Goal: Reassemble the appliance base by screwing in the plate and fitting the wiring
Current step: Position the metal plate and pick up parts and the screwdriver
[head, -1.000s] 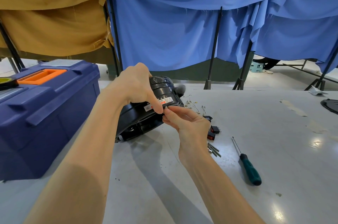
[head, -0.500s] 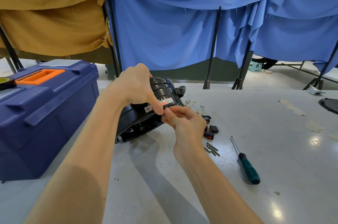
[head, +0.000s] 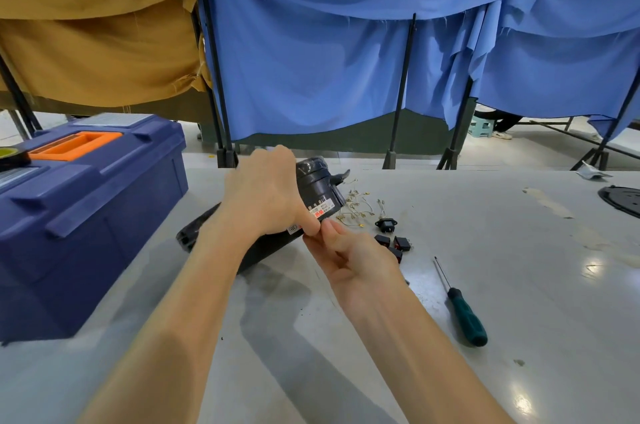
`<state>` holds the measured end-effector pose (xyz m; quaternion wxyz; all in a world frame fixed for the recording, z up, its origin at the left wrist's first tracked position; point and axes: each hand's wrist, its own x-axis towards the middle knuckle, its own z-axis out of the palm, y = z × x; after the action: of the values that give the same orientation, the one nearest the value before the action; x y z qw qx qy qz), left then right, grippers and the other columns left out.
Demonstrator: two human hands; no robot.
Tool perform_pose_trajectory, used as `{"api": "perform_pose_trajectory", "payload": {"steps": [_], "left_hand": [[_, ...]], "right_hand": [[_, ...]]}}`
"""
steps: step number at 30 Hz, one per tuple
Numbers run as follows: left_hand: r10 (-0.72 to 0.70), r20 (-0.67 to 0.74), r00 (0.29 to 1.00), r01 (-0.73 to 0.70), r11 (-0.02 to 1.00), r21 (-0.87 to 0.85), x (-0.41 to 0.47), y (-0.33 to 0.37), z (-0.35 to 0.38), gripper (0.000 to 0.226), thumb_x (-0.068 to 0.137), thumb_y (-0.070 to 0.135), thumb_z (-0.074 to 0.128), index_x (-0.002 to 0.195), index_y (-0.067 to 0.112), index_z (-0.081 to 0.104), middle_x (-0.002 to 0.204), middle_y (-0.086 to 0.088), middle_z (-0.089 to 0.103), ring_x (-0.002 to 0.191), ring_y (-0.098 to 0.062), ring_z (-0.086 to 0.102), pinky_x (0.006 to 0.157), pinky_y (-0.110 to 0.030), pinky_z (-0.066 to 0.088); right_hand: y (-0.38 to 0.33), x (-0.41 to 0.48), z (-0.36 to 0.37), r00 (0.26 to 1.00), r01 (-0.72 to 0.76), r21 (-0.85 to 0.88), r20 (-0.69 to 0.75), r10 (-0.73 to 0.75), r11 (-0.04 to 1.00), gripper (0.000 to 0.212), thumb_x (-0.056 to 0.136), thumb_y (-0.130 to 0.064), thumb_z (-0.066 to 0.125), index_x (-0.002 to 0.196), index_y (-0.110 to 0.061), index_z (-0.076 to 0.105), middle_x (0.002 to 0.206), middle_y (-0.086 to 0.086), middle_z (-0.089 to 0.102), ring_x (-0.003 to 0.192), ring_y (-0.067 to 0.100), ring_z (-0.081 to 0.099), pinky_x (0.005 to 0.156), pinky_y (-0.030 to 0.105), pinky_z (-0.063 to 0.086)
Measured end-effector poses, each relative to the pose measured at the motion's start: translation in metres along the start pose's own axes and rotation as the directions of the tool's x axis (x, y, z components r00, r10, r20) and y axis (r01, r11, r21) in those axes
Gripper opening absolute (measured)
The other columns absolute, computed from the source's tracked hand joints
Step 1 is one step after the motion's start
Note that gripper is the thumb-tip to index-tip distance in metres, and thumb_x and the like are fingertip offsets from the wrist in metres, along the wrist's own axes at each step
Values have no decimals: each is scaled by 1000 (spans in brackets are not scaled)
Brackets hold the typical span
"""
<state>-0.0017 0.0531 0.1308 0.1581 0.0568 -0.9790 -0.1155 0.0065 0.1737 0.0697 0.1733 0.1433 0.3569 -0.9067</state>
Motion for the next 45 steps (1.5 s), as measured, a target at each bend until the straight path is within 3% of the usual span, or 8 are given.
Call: {"api": "perform_pose_trajectory", "payload": {"steps": [9, 14, 20, 24, 27, 30, 38, 45], "left_hand": [[69, -58, 996, -53, 966, 253, -32, 13, 40, 59, 58, 42, 81, 102, 18, 50, 91, 5, 48, 88, -25, 59, 63, -32, 34], [160, -97, 982, -119, 933, 340, -54, 11, 65, 54, 64, 43, 75, 104, 21, 46, 92, 6, 45, 83, -21, 61, 48, -28, 11], [286, -142, 948, -226, 914, 336, -74, 10, 76, 67, 6, 28, 91, 60, 16, 54, 57, 3, 50, 35, -16, 47, 53, -17, -8], [290, -64, 955, -260, 921, 292, -74, 4, 77, 66, 15, 34, 94, 67, 17, 56, 63, 4, 52, 41, -15, 52, 48, -18, -4], [257, -7, 966, -246, 933, 261, -73, -8, 86, 50, 65, 50, 80, 102, 28, 53, 96, 9, 51, 82, -13, 61, 48, -26, 18], [239, 72, 968, -250, 944, 217, -76, -14, 87, 48, 77, 52, 70, 117, 37, 50, 106, 13, 45, 98, -11, 55, 60, -28, 28], [170, 121, 978, -185, 975, 125, -77, -20, 91, 49, 77, 52, 69, 123, 46, 52, 92, 17, 34, 100, -13, 55, 59, -28, 25], [205, 121, 971, -216, 972, 92, -83, -19, 100, 44, 81, 49, 68, 122, 42, 52, 98, 14, 41, 105, -13, 55, 67, -27, 34]], "right_hand": [[-1, -7, -32, 984, -176, -80, -30, 175, 981, 39, 90, 23, 29, 119, 21, 55, 121, 34, 59, 108, 42, 58, 92, 41, 47], [9, -7, -51, 954, -299, -137, -62, 293, 944, 37, 90, 19, 31, 109, 11, 62, 81, 16, 64, 77, 29, 60, 70, 37, 46], [14, -5, -70, 927, -374, -95, -7, 375, 923, 34, 86, 15, 42, 66, 11, 69, 62, 14, 63, 70, 28, 57, 62, 35, 45], [10, -6, -74, 910, -407, -117, 36, 414, 906, 13, 76, 9, 55, 74, 9, 67, 71, 13, 56, 54, 26, 61, 48, 28, 53], [10, -6, -80, 893, -438, -106, 63, 446, 893, 31, 70, 3, 59, 101, 4, 58, 62, 11, 53, 40, 18, 54, 37, 19, 46], [12, -5, -84, 875, -470, -80, 87, 476, 879, 36, 71, 1, 55, 106, 1, 51, 49, 5, 46, 31, 12, 44, 28, 16, 35], [11, -13, -78, 843, -521, -73, 110, 526, 850, 17, 68, 7, 56, 55, -4, 52, 49, 4, 43, 29, 13, 39, 26, 18, 30], [4, -17, -72, 841, -538, 12, 82, 535, 843, 24, 75, 7, 51, 52, 0, 55, 50, 5, 46, 29, 14, 43, 27, 17, 34]]}}
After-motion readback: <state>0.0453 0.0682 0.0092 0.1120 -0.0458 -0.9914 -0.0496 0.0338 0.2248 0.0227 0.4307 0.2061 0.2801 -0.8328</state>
